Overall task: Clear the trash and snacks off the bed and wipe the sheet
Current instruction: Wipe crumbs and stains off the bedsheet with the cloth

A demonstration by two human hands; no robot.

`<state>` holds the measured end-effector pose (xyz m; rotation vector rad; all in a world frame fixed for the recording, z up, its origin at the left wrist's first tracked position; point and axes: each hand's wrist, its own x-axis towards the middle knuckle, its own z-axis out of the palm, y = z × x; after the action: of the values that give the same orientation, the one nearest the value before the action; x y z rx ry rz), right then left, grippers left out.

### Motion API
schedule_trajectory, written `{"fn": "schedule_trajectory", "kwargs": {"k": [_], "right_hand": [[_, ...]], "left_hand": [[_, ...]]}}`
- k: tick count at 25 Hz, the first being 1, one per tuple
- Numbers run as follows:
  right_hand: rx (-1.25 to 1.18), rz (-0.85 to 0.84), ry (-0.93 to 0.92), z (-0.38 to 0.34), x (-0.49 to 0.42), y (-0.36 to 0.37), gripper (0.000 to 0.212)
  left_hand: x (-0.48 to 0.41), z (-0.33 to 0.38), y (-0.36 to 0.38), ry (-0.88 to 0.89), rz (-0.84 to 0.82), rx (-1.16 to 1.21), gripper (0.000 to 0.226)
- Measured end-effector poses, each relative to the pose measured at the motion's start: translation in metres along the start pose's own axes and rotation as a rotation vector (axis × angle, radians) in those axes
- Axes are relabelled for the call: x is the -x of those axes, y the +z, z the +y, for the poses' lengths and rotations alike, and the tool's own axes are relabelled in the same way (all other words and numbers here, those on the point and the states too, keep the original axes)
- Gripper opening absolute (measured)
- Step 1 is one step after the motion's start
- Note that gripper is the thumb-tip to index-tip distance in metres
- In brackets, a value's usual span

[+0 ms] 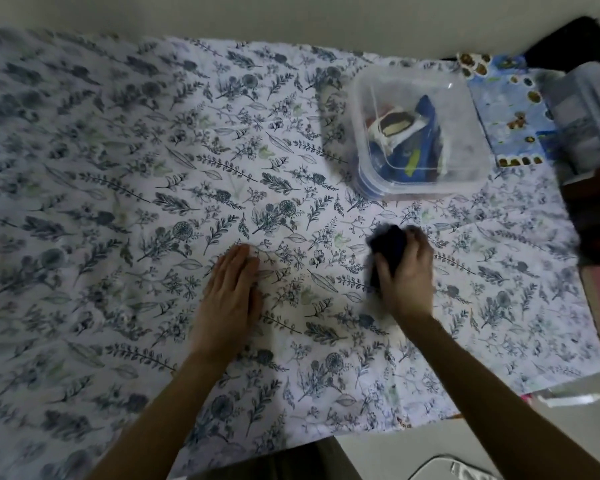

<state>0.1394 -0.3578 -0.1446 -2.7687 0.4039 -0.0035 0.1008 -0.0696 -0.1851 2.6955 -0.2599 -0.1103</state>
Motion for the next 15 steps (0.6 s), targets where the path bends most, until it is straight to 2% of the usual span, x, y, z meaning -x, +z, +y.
{"fn": "schedule_trajectory", "kwargs": {"k": [5, 7, 10, 12, 15], "right_hand": [[0.007, -0.241, -0.404, -0.074, 0.044, 0.036, 0.070], [0.050, -0.309, -0.548, -0.068, 0.071, 0.042, 0.072], [0.179, -0.382, -0.784, -0.015, 0.100, 0.032, 0.077], [0.258, -0.376, -0.826, 0.031, 0.108, 0.014, 0.083], [0.249, -0.347, -0.743, 0.086, 0.106, -0.010, 0.086]], "left_hand": [[-0.001, 0.003, -0.001, -0.001, -0.001, -0.017, 0.049], [-0.001, 0.003, -0.002, -0.011, -0.002, -0.009, 0.050], [0.000, 0.006, -0.003, -0.006, -0.011, -0.076, 0.052], [-0.001, 0.012, -0.003, 0.006, -0.032, -0.207, 0.055], [0.000, 0.020, -0.005, -0.024, -0.068, -0.362, 0.059]]}}
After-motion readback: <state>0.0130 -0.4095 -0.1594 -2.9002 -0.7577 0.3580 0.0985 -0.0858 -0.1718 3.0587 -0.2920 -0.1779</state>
